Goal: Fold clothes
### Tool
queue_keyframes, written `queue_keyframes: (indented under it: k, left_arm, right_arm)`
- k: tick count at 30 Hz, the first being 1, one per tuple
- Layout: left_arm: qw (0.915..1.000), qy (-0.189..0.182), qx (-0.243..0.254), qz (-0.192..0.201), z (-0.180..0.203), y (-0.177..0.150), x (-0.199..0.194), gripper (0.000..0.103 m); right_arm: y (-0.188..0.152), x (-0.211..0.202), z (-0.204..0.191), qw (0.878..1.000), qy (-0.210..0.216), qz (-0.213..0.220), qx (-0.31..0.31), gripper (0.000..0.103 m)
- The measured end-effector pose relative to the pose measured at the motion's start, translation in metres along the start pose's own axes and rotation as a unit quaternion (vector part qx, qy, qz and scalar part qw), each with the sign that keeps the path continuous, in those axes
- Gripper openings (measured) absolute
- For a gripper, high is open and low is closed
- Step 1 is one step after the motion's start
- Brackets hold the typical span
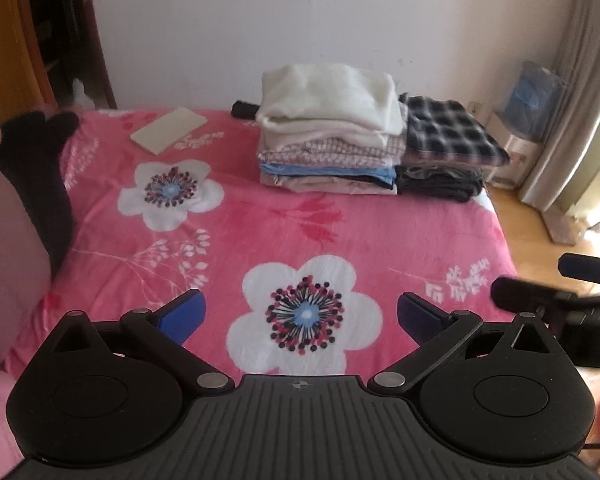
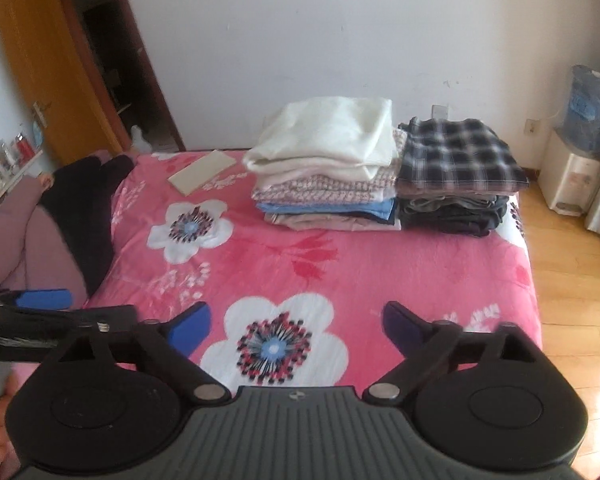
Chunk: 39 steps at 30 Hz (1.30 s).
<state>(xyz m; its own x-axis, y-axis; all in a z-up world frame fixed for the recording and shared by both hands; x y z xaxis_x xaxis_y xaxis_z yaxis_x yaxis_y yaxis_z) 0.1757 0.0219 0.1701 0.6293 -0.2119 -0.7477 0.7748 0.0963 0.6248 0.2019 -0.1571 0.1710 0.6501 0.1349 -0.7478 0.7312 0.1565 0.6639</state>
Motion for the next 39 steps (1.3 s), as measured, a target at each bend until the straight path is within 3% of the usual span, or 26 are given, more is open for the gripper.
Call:
queue_keyframes:
  k: [5,15,29,39]
  left_arm:
    - [0.9991,0.03,-0.028,0.01,0.009,-0.016,-0.011,0.103]
    - [0.9942,0.084,-0.058,0.035,-0.001,-0.041,-0.031,0.103]
    - [0.9961,0.074,-0.041,0.027,0.003,-0.086,-0.036,0.103]
    - [0.9975,0.066,-0.014,0.021,0.014,-0.076,-0.027,0.103]
  right_arm:
    - [-0.024,-0.022,-0.002,1.0,-0.019,0.001,-0.007,0.103]
    - [-0.038,-0.036,-0.003,0.997,-0.076,0.0,-0.007,0.103]
    - [-0.082,-0.05,-0.011,0.992,-0.123,0.006,-0.002,0.103]
    - [-0.084,-0.045,-0.005,0.988,-0.154,-0.013,0.019,0.103]
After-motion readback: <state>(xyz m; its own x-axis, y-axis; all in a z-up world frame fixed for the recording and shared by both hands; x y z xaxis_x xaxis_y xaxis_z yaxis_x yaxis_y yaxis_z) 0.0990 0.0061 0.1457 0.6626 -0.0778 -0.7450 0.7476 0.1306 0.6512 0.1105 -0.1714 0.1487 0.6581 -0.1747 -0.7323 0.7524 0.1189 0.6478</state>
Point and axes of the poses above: each gripper's, at about its wrist camera, not at the fingertips, and x roughly the way its jaws point, z to its right, y to its top, the point moved 1 cm from there along x, roughly the way its jaws point, and after that the axes turned 14 degrees about -y, right-handed, at the moved point
